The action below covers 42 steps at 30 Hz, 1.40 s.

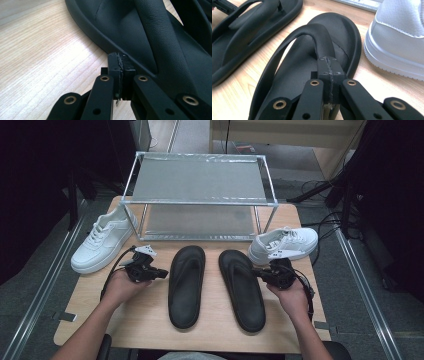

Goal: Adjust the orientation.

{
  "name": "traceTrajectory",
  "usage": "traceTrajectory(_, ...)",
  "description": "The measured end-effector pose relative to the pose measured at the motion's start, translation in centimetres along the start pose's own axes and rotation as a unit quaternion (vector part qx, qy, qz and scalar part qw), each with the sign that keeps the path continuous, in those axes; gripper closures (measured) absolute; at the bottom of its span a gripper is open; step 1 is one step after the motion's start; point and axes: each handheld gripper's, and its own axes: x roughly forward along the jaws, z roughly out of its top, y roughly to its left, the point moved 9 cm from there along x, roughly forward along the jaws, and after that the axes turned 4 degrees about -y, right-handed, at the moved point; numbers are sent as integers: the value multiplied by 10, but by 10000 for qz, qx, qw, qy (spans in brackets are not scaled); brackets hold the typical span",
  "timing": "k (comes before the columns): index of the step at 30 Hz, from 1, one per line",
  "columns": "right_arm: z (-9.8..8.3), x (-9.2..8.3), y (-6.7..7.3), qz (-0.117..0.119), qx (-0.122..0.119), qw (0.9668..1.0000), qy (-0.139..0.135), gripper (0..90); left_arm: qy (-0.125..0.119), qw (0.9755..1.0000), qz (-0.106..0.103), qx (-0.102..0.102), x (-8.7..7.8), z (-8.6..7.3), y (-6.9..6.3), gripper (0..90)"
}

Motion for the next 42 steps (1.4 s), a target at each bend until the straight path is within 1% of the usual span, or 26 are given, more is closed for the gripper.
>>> traceTrajectory(1,0,0,0,-5,-12,10000,-2,900,3,10000,-20,-22,1,0,0,900)
traceTrajectory(4,-2,0,-2,16,55,10000,24,900,57,10000,-64,-42,3,-1,1,899)
traceTrajectory(8,-3,0,-3,34,92,9999,23,900,198,9997,-112,-22,8,-4,-1,894)
traceTrajectory(10,-3,1,-2,26,76,10000,18,900,176,9998,-114,-43,8,-3,-2,894)
traceTrajectory(16,-4,1,-2,17,67,10000,11,900,194,9998,-105,7,10,-2,-3,895)
traceTrajectory(21,-3,1,-2,21,56,10000,9,900,225,9995,-171,127,14,-1,-9,893)
traceTrajectory(23,-3,1,-2,25,70,10000,12,900,230,9995,-198,128,15,0,-12,890)
traceTrajectory(24,-4,1,-2,31,71,10000,16,900,242,9993,-209,171,16,0,-13,890)
traceTrajectory(29,-4,2,-2,31,70,10000,17,900,282,9987,-300,308,23,2,-26,883)
traceTrajectory(33,-4,2,-1,39,59,10000,25,900,309,9982,-322,394,26,4,-32,882)
traceTrajectory(35,-4,3,-1,44,70,10000,20,900,306,9982,-320,415,28,5,-34,881)
traceTrajectory(36,-3,3,0,93,63,9999,-42,900,314,9981,-317,423,28,5,-35,881)
traceTrajectory(37,-3,5,1,111,58,9999,-28,900,320,9981,-311,424,28,5,-35,880)
traceTrajectory(40,-3,6,3,101,-22,9999,-24,900,315,9982,-341,377,29,6,-36,879)
traceTrajectory(42,-3,7,3,139,-5,9999,-36,900,324,9979,-390,396,31,6,-39,880)
